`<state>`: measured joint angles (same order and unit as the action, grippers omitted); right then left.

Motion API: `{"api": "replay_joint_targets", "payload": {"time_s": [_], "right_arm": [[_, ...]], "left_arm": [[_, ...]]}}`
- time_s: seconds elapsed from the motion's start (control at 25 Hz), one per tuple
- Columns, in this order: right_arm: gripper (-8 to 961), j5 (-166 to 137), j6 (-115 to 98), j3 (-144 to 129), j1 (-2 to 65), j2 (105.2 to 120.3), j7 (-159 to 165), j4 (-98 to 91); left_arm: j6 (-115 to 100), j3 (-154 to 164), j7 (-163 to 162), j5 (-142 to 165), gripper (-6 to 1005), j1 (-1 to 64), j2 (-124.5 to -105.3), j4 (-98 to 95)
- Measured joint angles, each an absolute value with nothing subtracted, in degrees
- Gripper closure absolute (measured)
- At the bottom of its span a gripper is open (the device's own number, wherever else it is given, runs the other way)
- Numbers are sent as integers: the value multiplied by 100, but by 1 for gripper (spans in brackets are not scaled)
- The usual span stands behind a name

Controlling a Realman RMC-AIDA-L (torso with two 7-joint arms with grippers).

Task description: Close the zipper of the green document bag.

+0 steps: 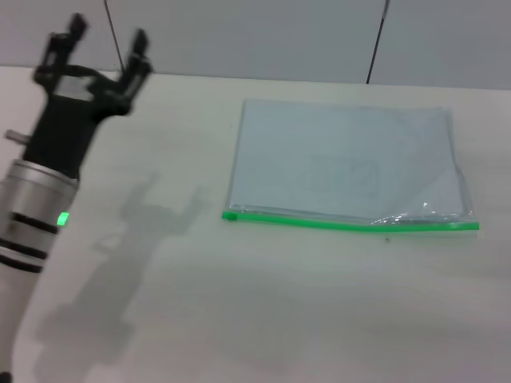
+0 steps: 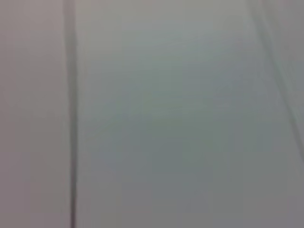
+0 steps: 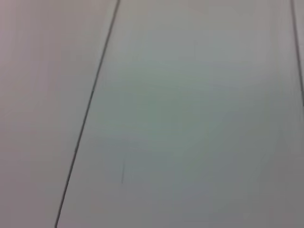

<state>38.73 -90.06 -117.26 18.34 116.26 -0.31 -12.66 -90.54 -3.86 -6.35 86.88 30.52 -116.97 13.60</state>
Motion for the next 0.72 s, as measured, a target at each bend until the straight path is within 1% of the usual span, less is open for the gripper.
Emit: {"api": "replay_joint_targets", "payload": {"time_s": [0.2,0.24,0.32,0.72], "right_arm": [[178,3976,-8998,-11675,1846,11620,335,-1169],[165,3990,-9000,-11677,1846,11621,357,-1155],[138,3995,-9001,-11693,1854,11625,367,-1157],[138,3975,-8996,-11725,1920,11628,390,-1157]], "left_arm": [[-9086,-391,-1720,8523,190,2977,-11691,1059],[-9087,-391,-1757,8521,152,2971,-11690,1045],[-9089,-392,-1762,8515,151,2968,-11689,1040],[-9058,-396,-1743,8508,150,2989,-11695,1037]]}}
